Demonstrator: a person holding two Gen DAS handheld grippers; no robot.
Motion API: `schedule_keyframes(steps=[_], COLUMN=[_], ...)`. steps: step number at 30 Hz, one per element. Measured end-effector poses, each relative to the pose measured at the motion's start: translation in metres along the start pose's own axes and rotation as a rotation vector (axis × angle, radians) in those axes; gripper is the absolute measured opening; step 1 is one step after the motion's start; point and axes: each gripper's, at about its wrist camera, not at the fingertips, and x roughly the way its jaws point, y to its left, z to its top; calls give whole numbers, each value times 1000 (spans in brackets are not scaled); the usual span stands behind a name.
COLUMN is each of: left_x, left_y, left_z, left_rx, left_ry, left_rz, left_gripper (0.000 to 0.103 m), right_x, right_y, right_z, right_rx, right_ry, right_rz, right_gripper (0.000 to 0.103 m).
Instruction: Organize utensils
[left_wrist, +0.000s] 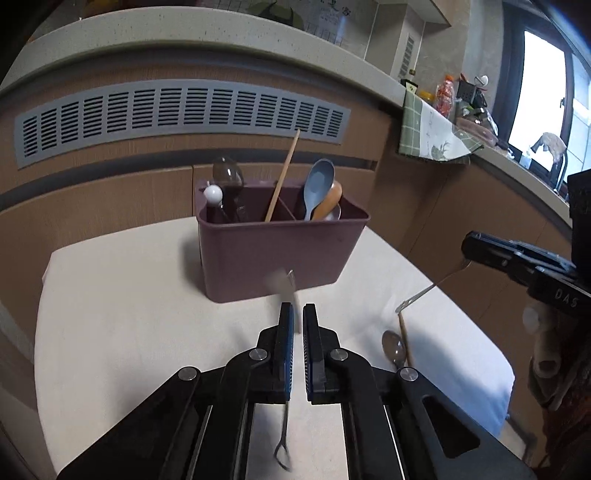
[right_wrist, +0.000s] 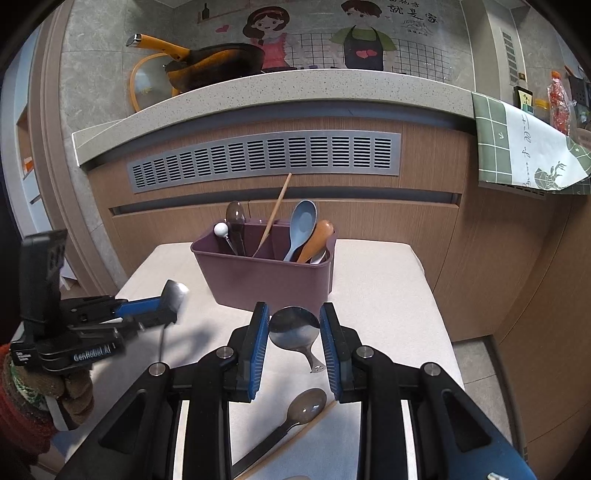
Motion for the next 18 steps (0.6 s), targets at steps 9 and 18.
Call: schedule_keyframes(steps=[9,18], left_x=[-1,54], left_y=[9,53], left_z=[6,-12], left_rx=[-15,-220], left_ry=[-23,150], left_rz=[70,224], left_gripper=[5,40], right_x=[2,12], right_y=[0,-2], right_z=[-1,-6], right_rx=[0,11], right_ry=[5,23], right_rz=[-5,2], right_gripper=[26,26])
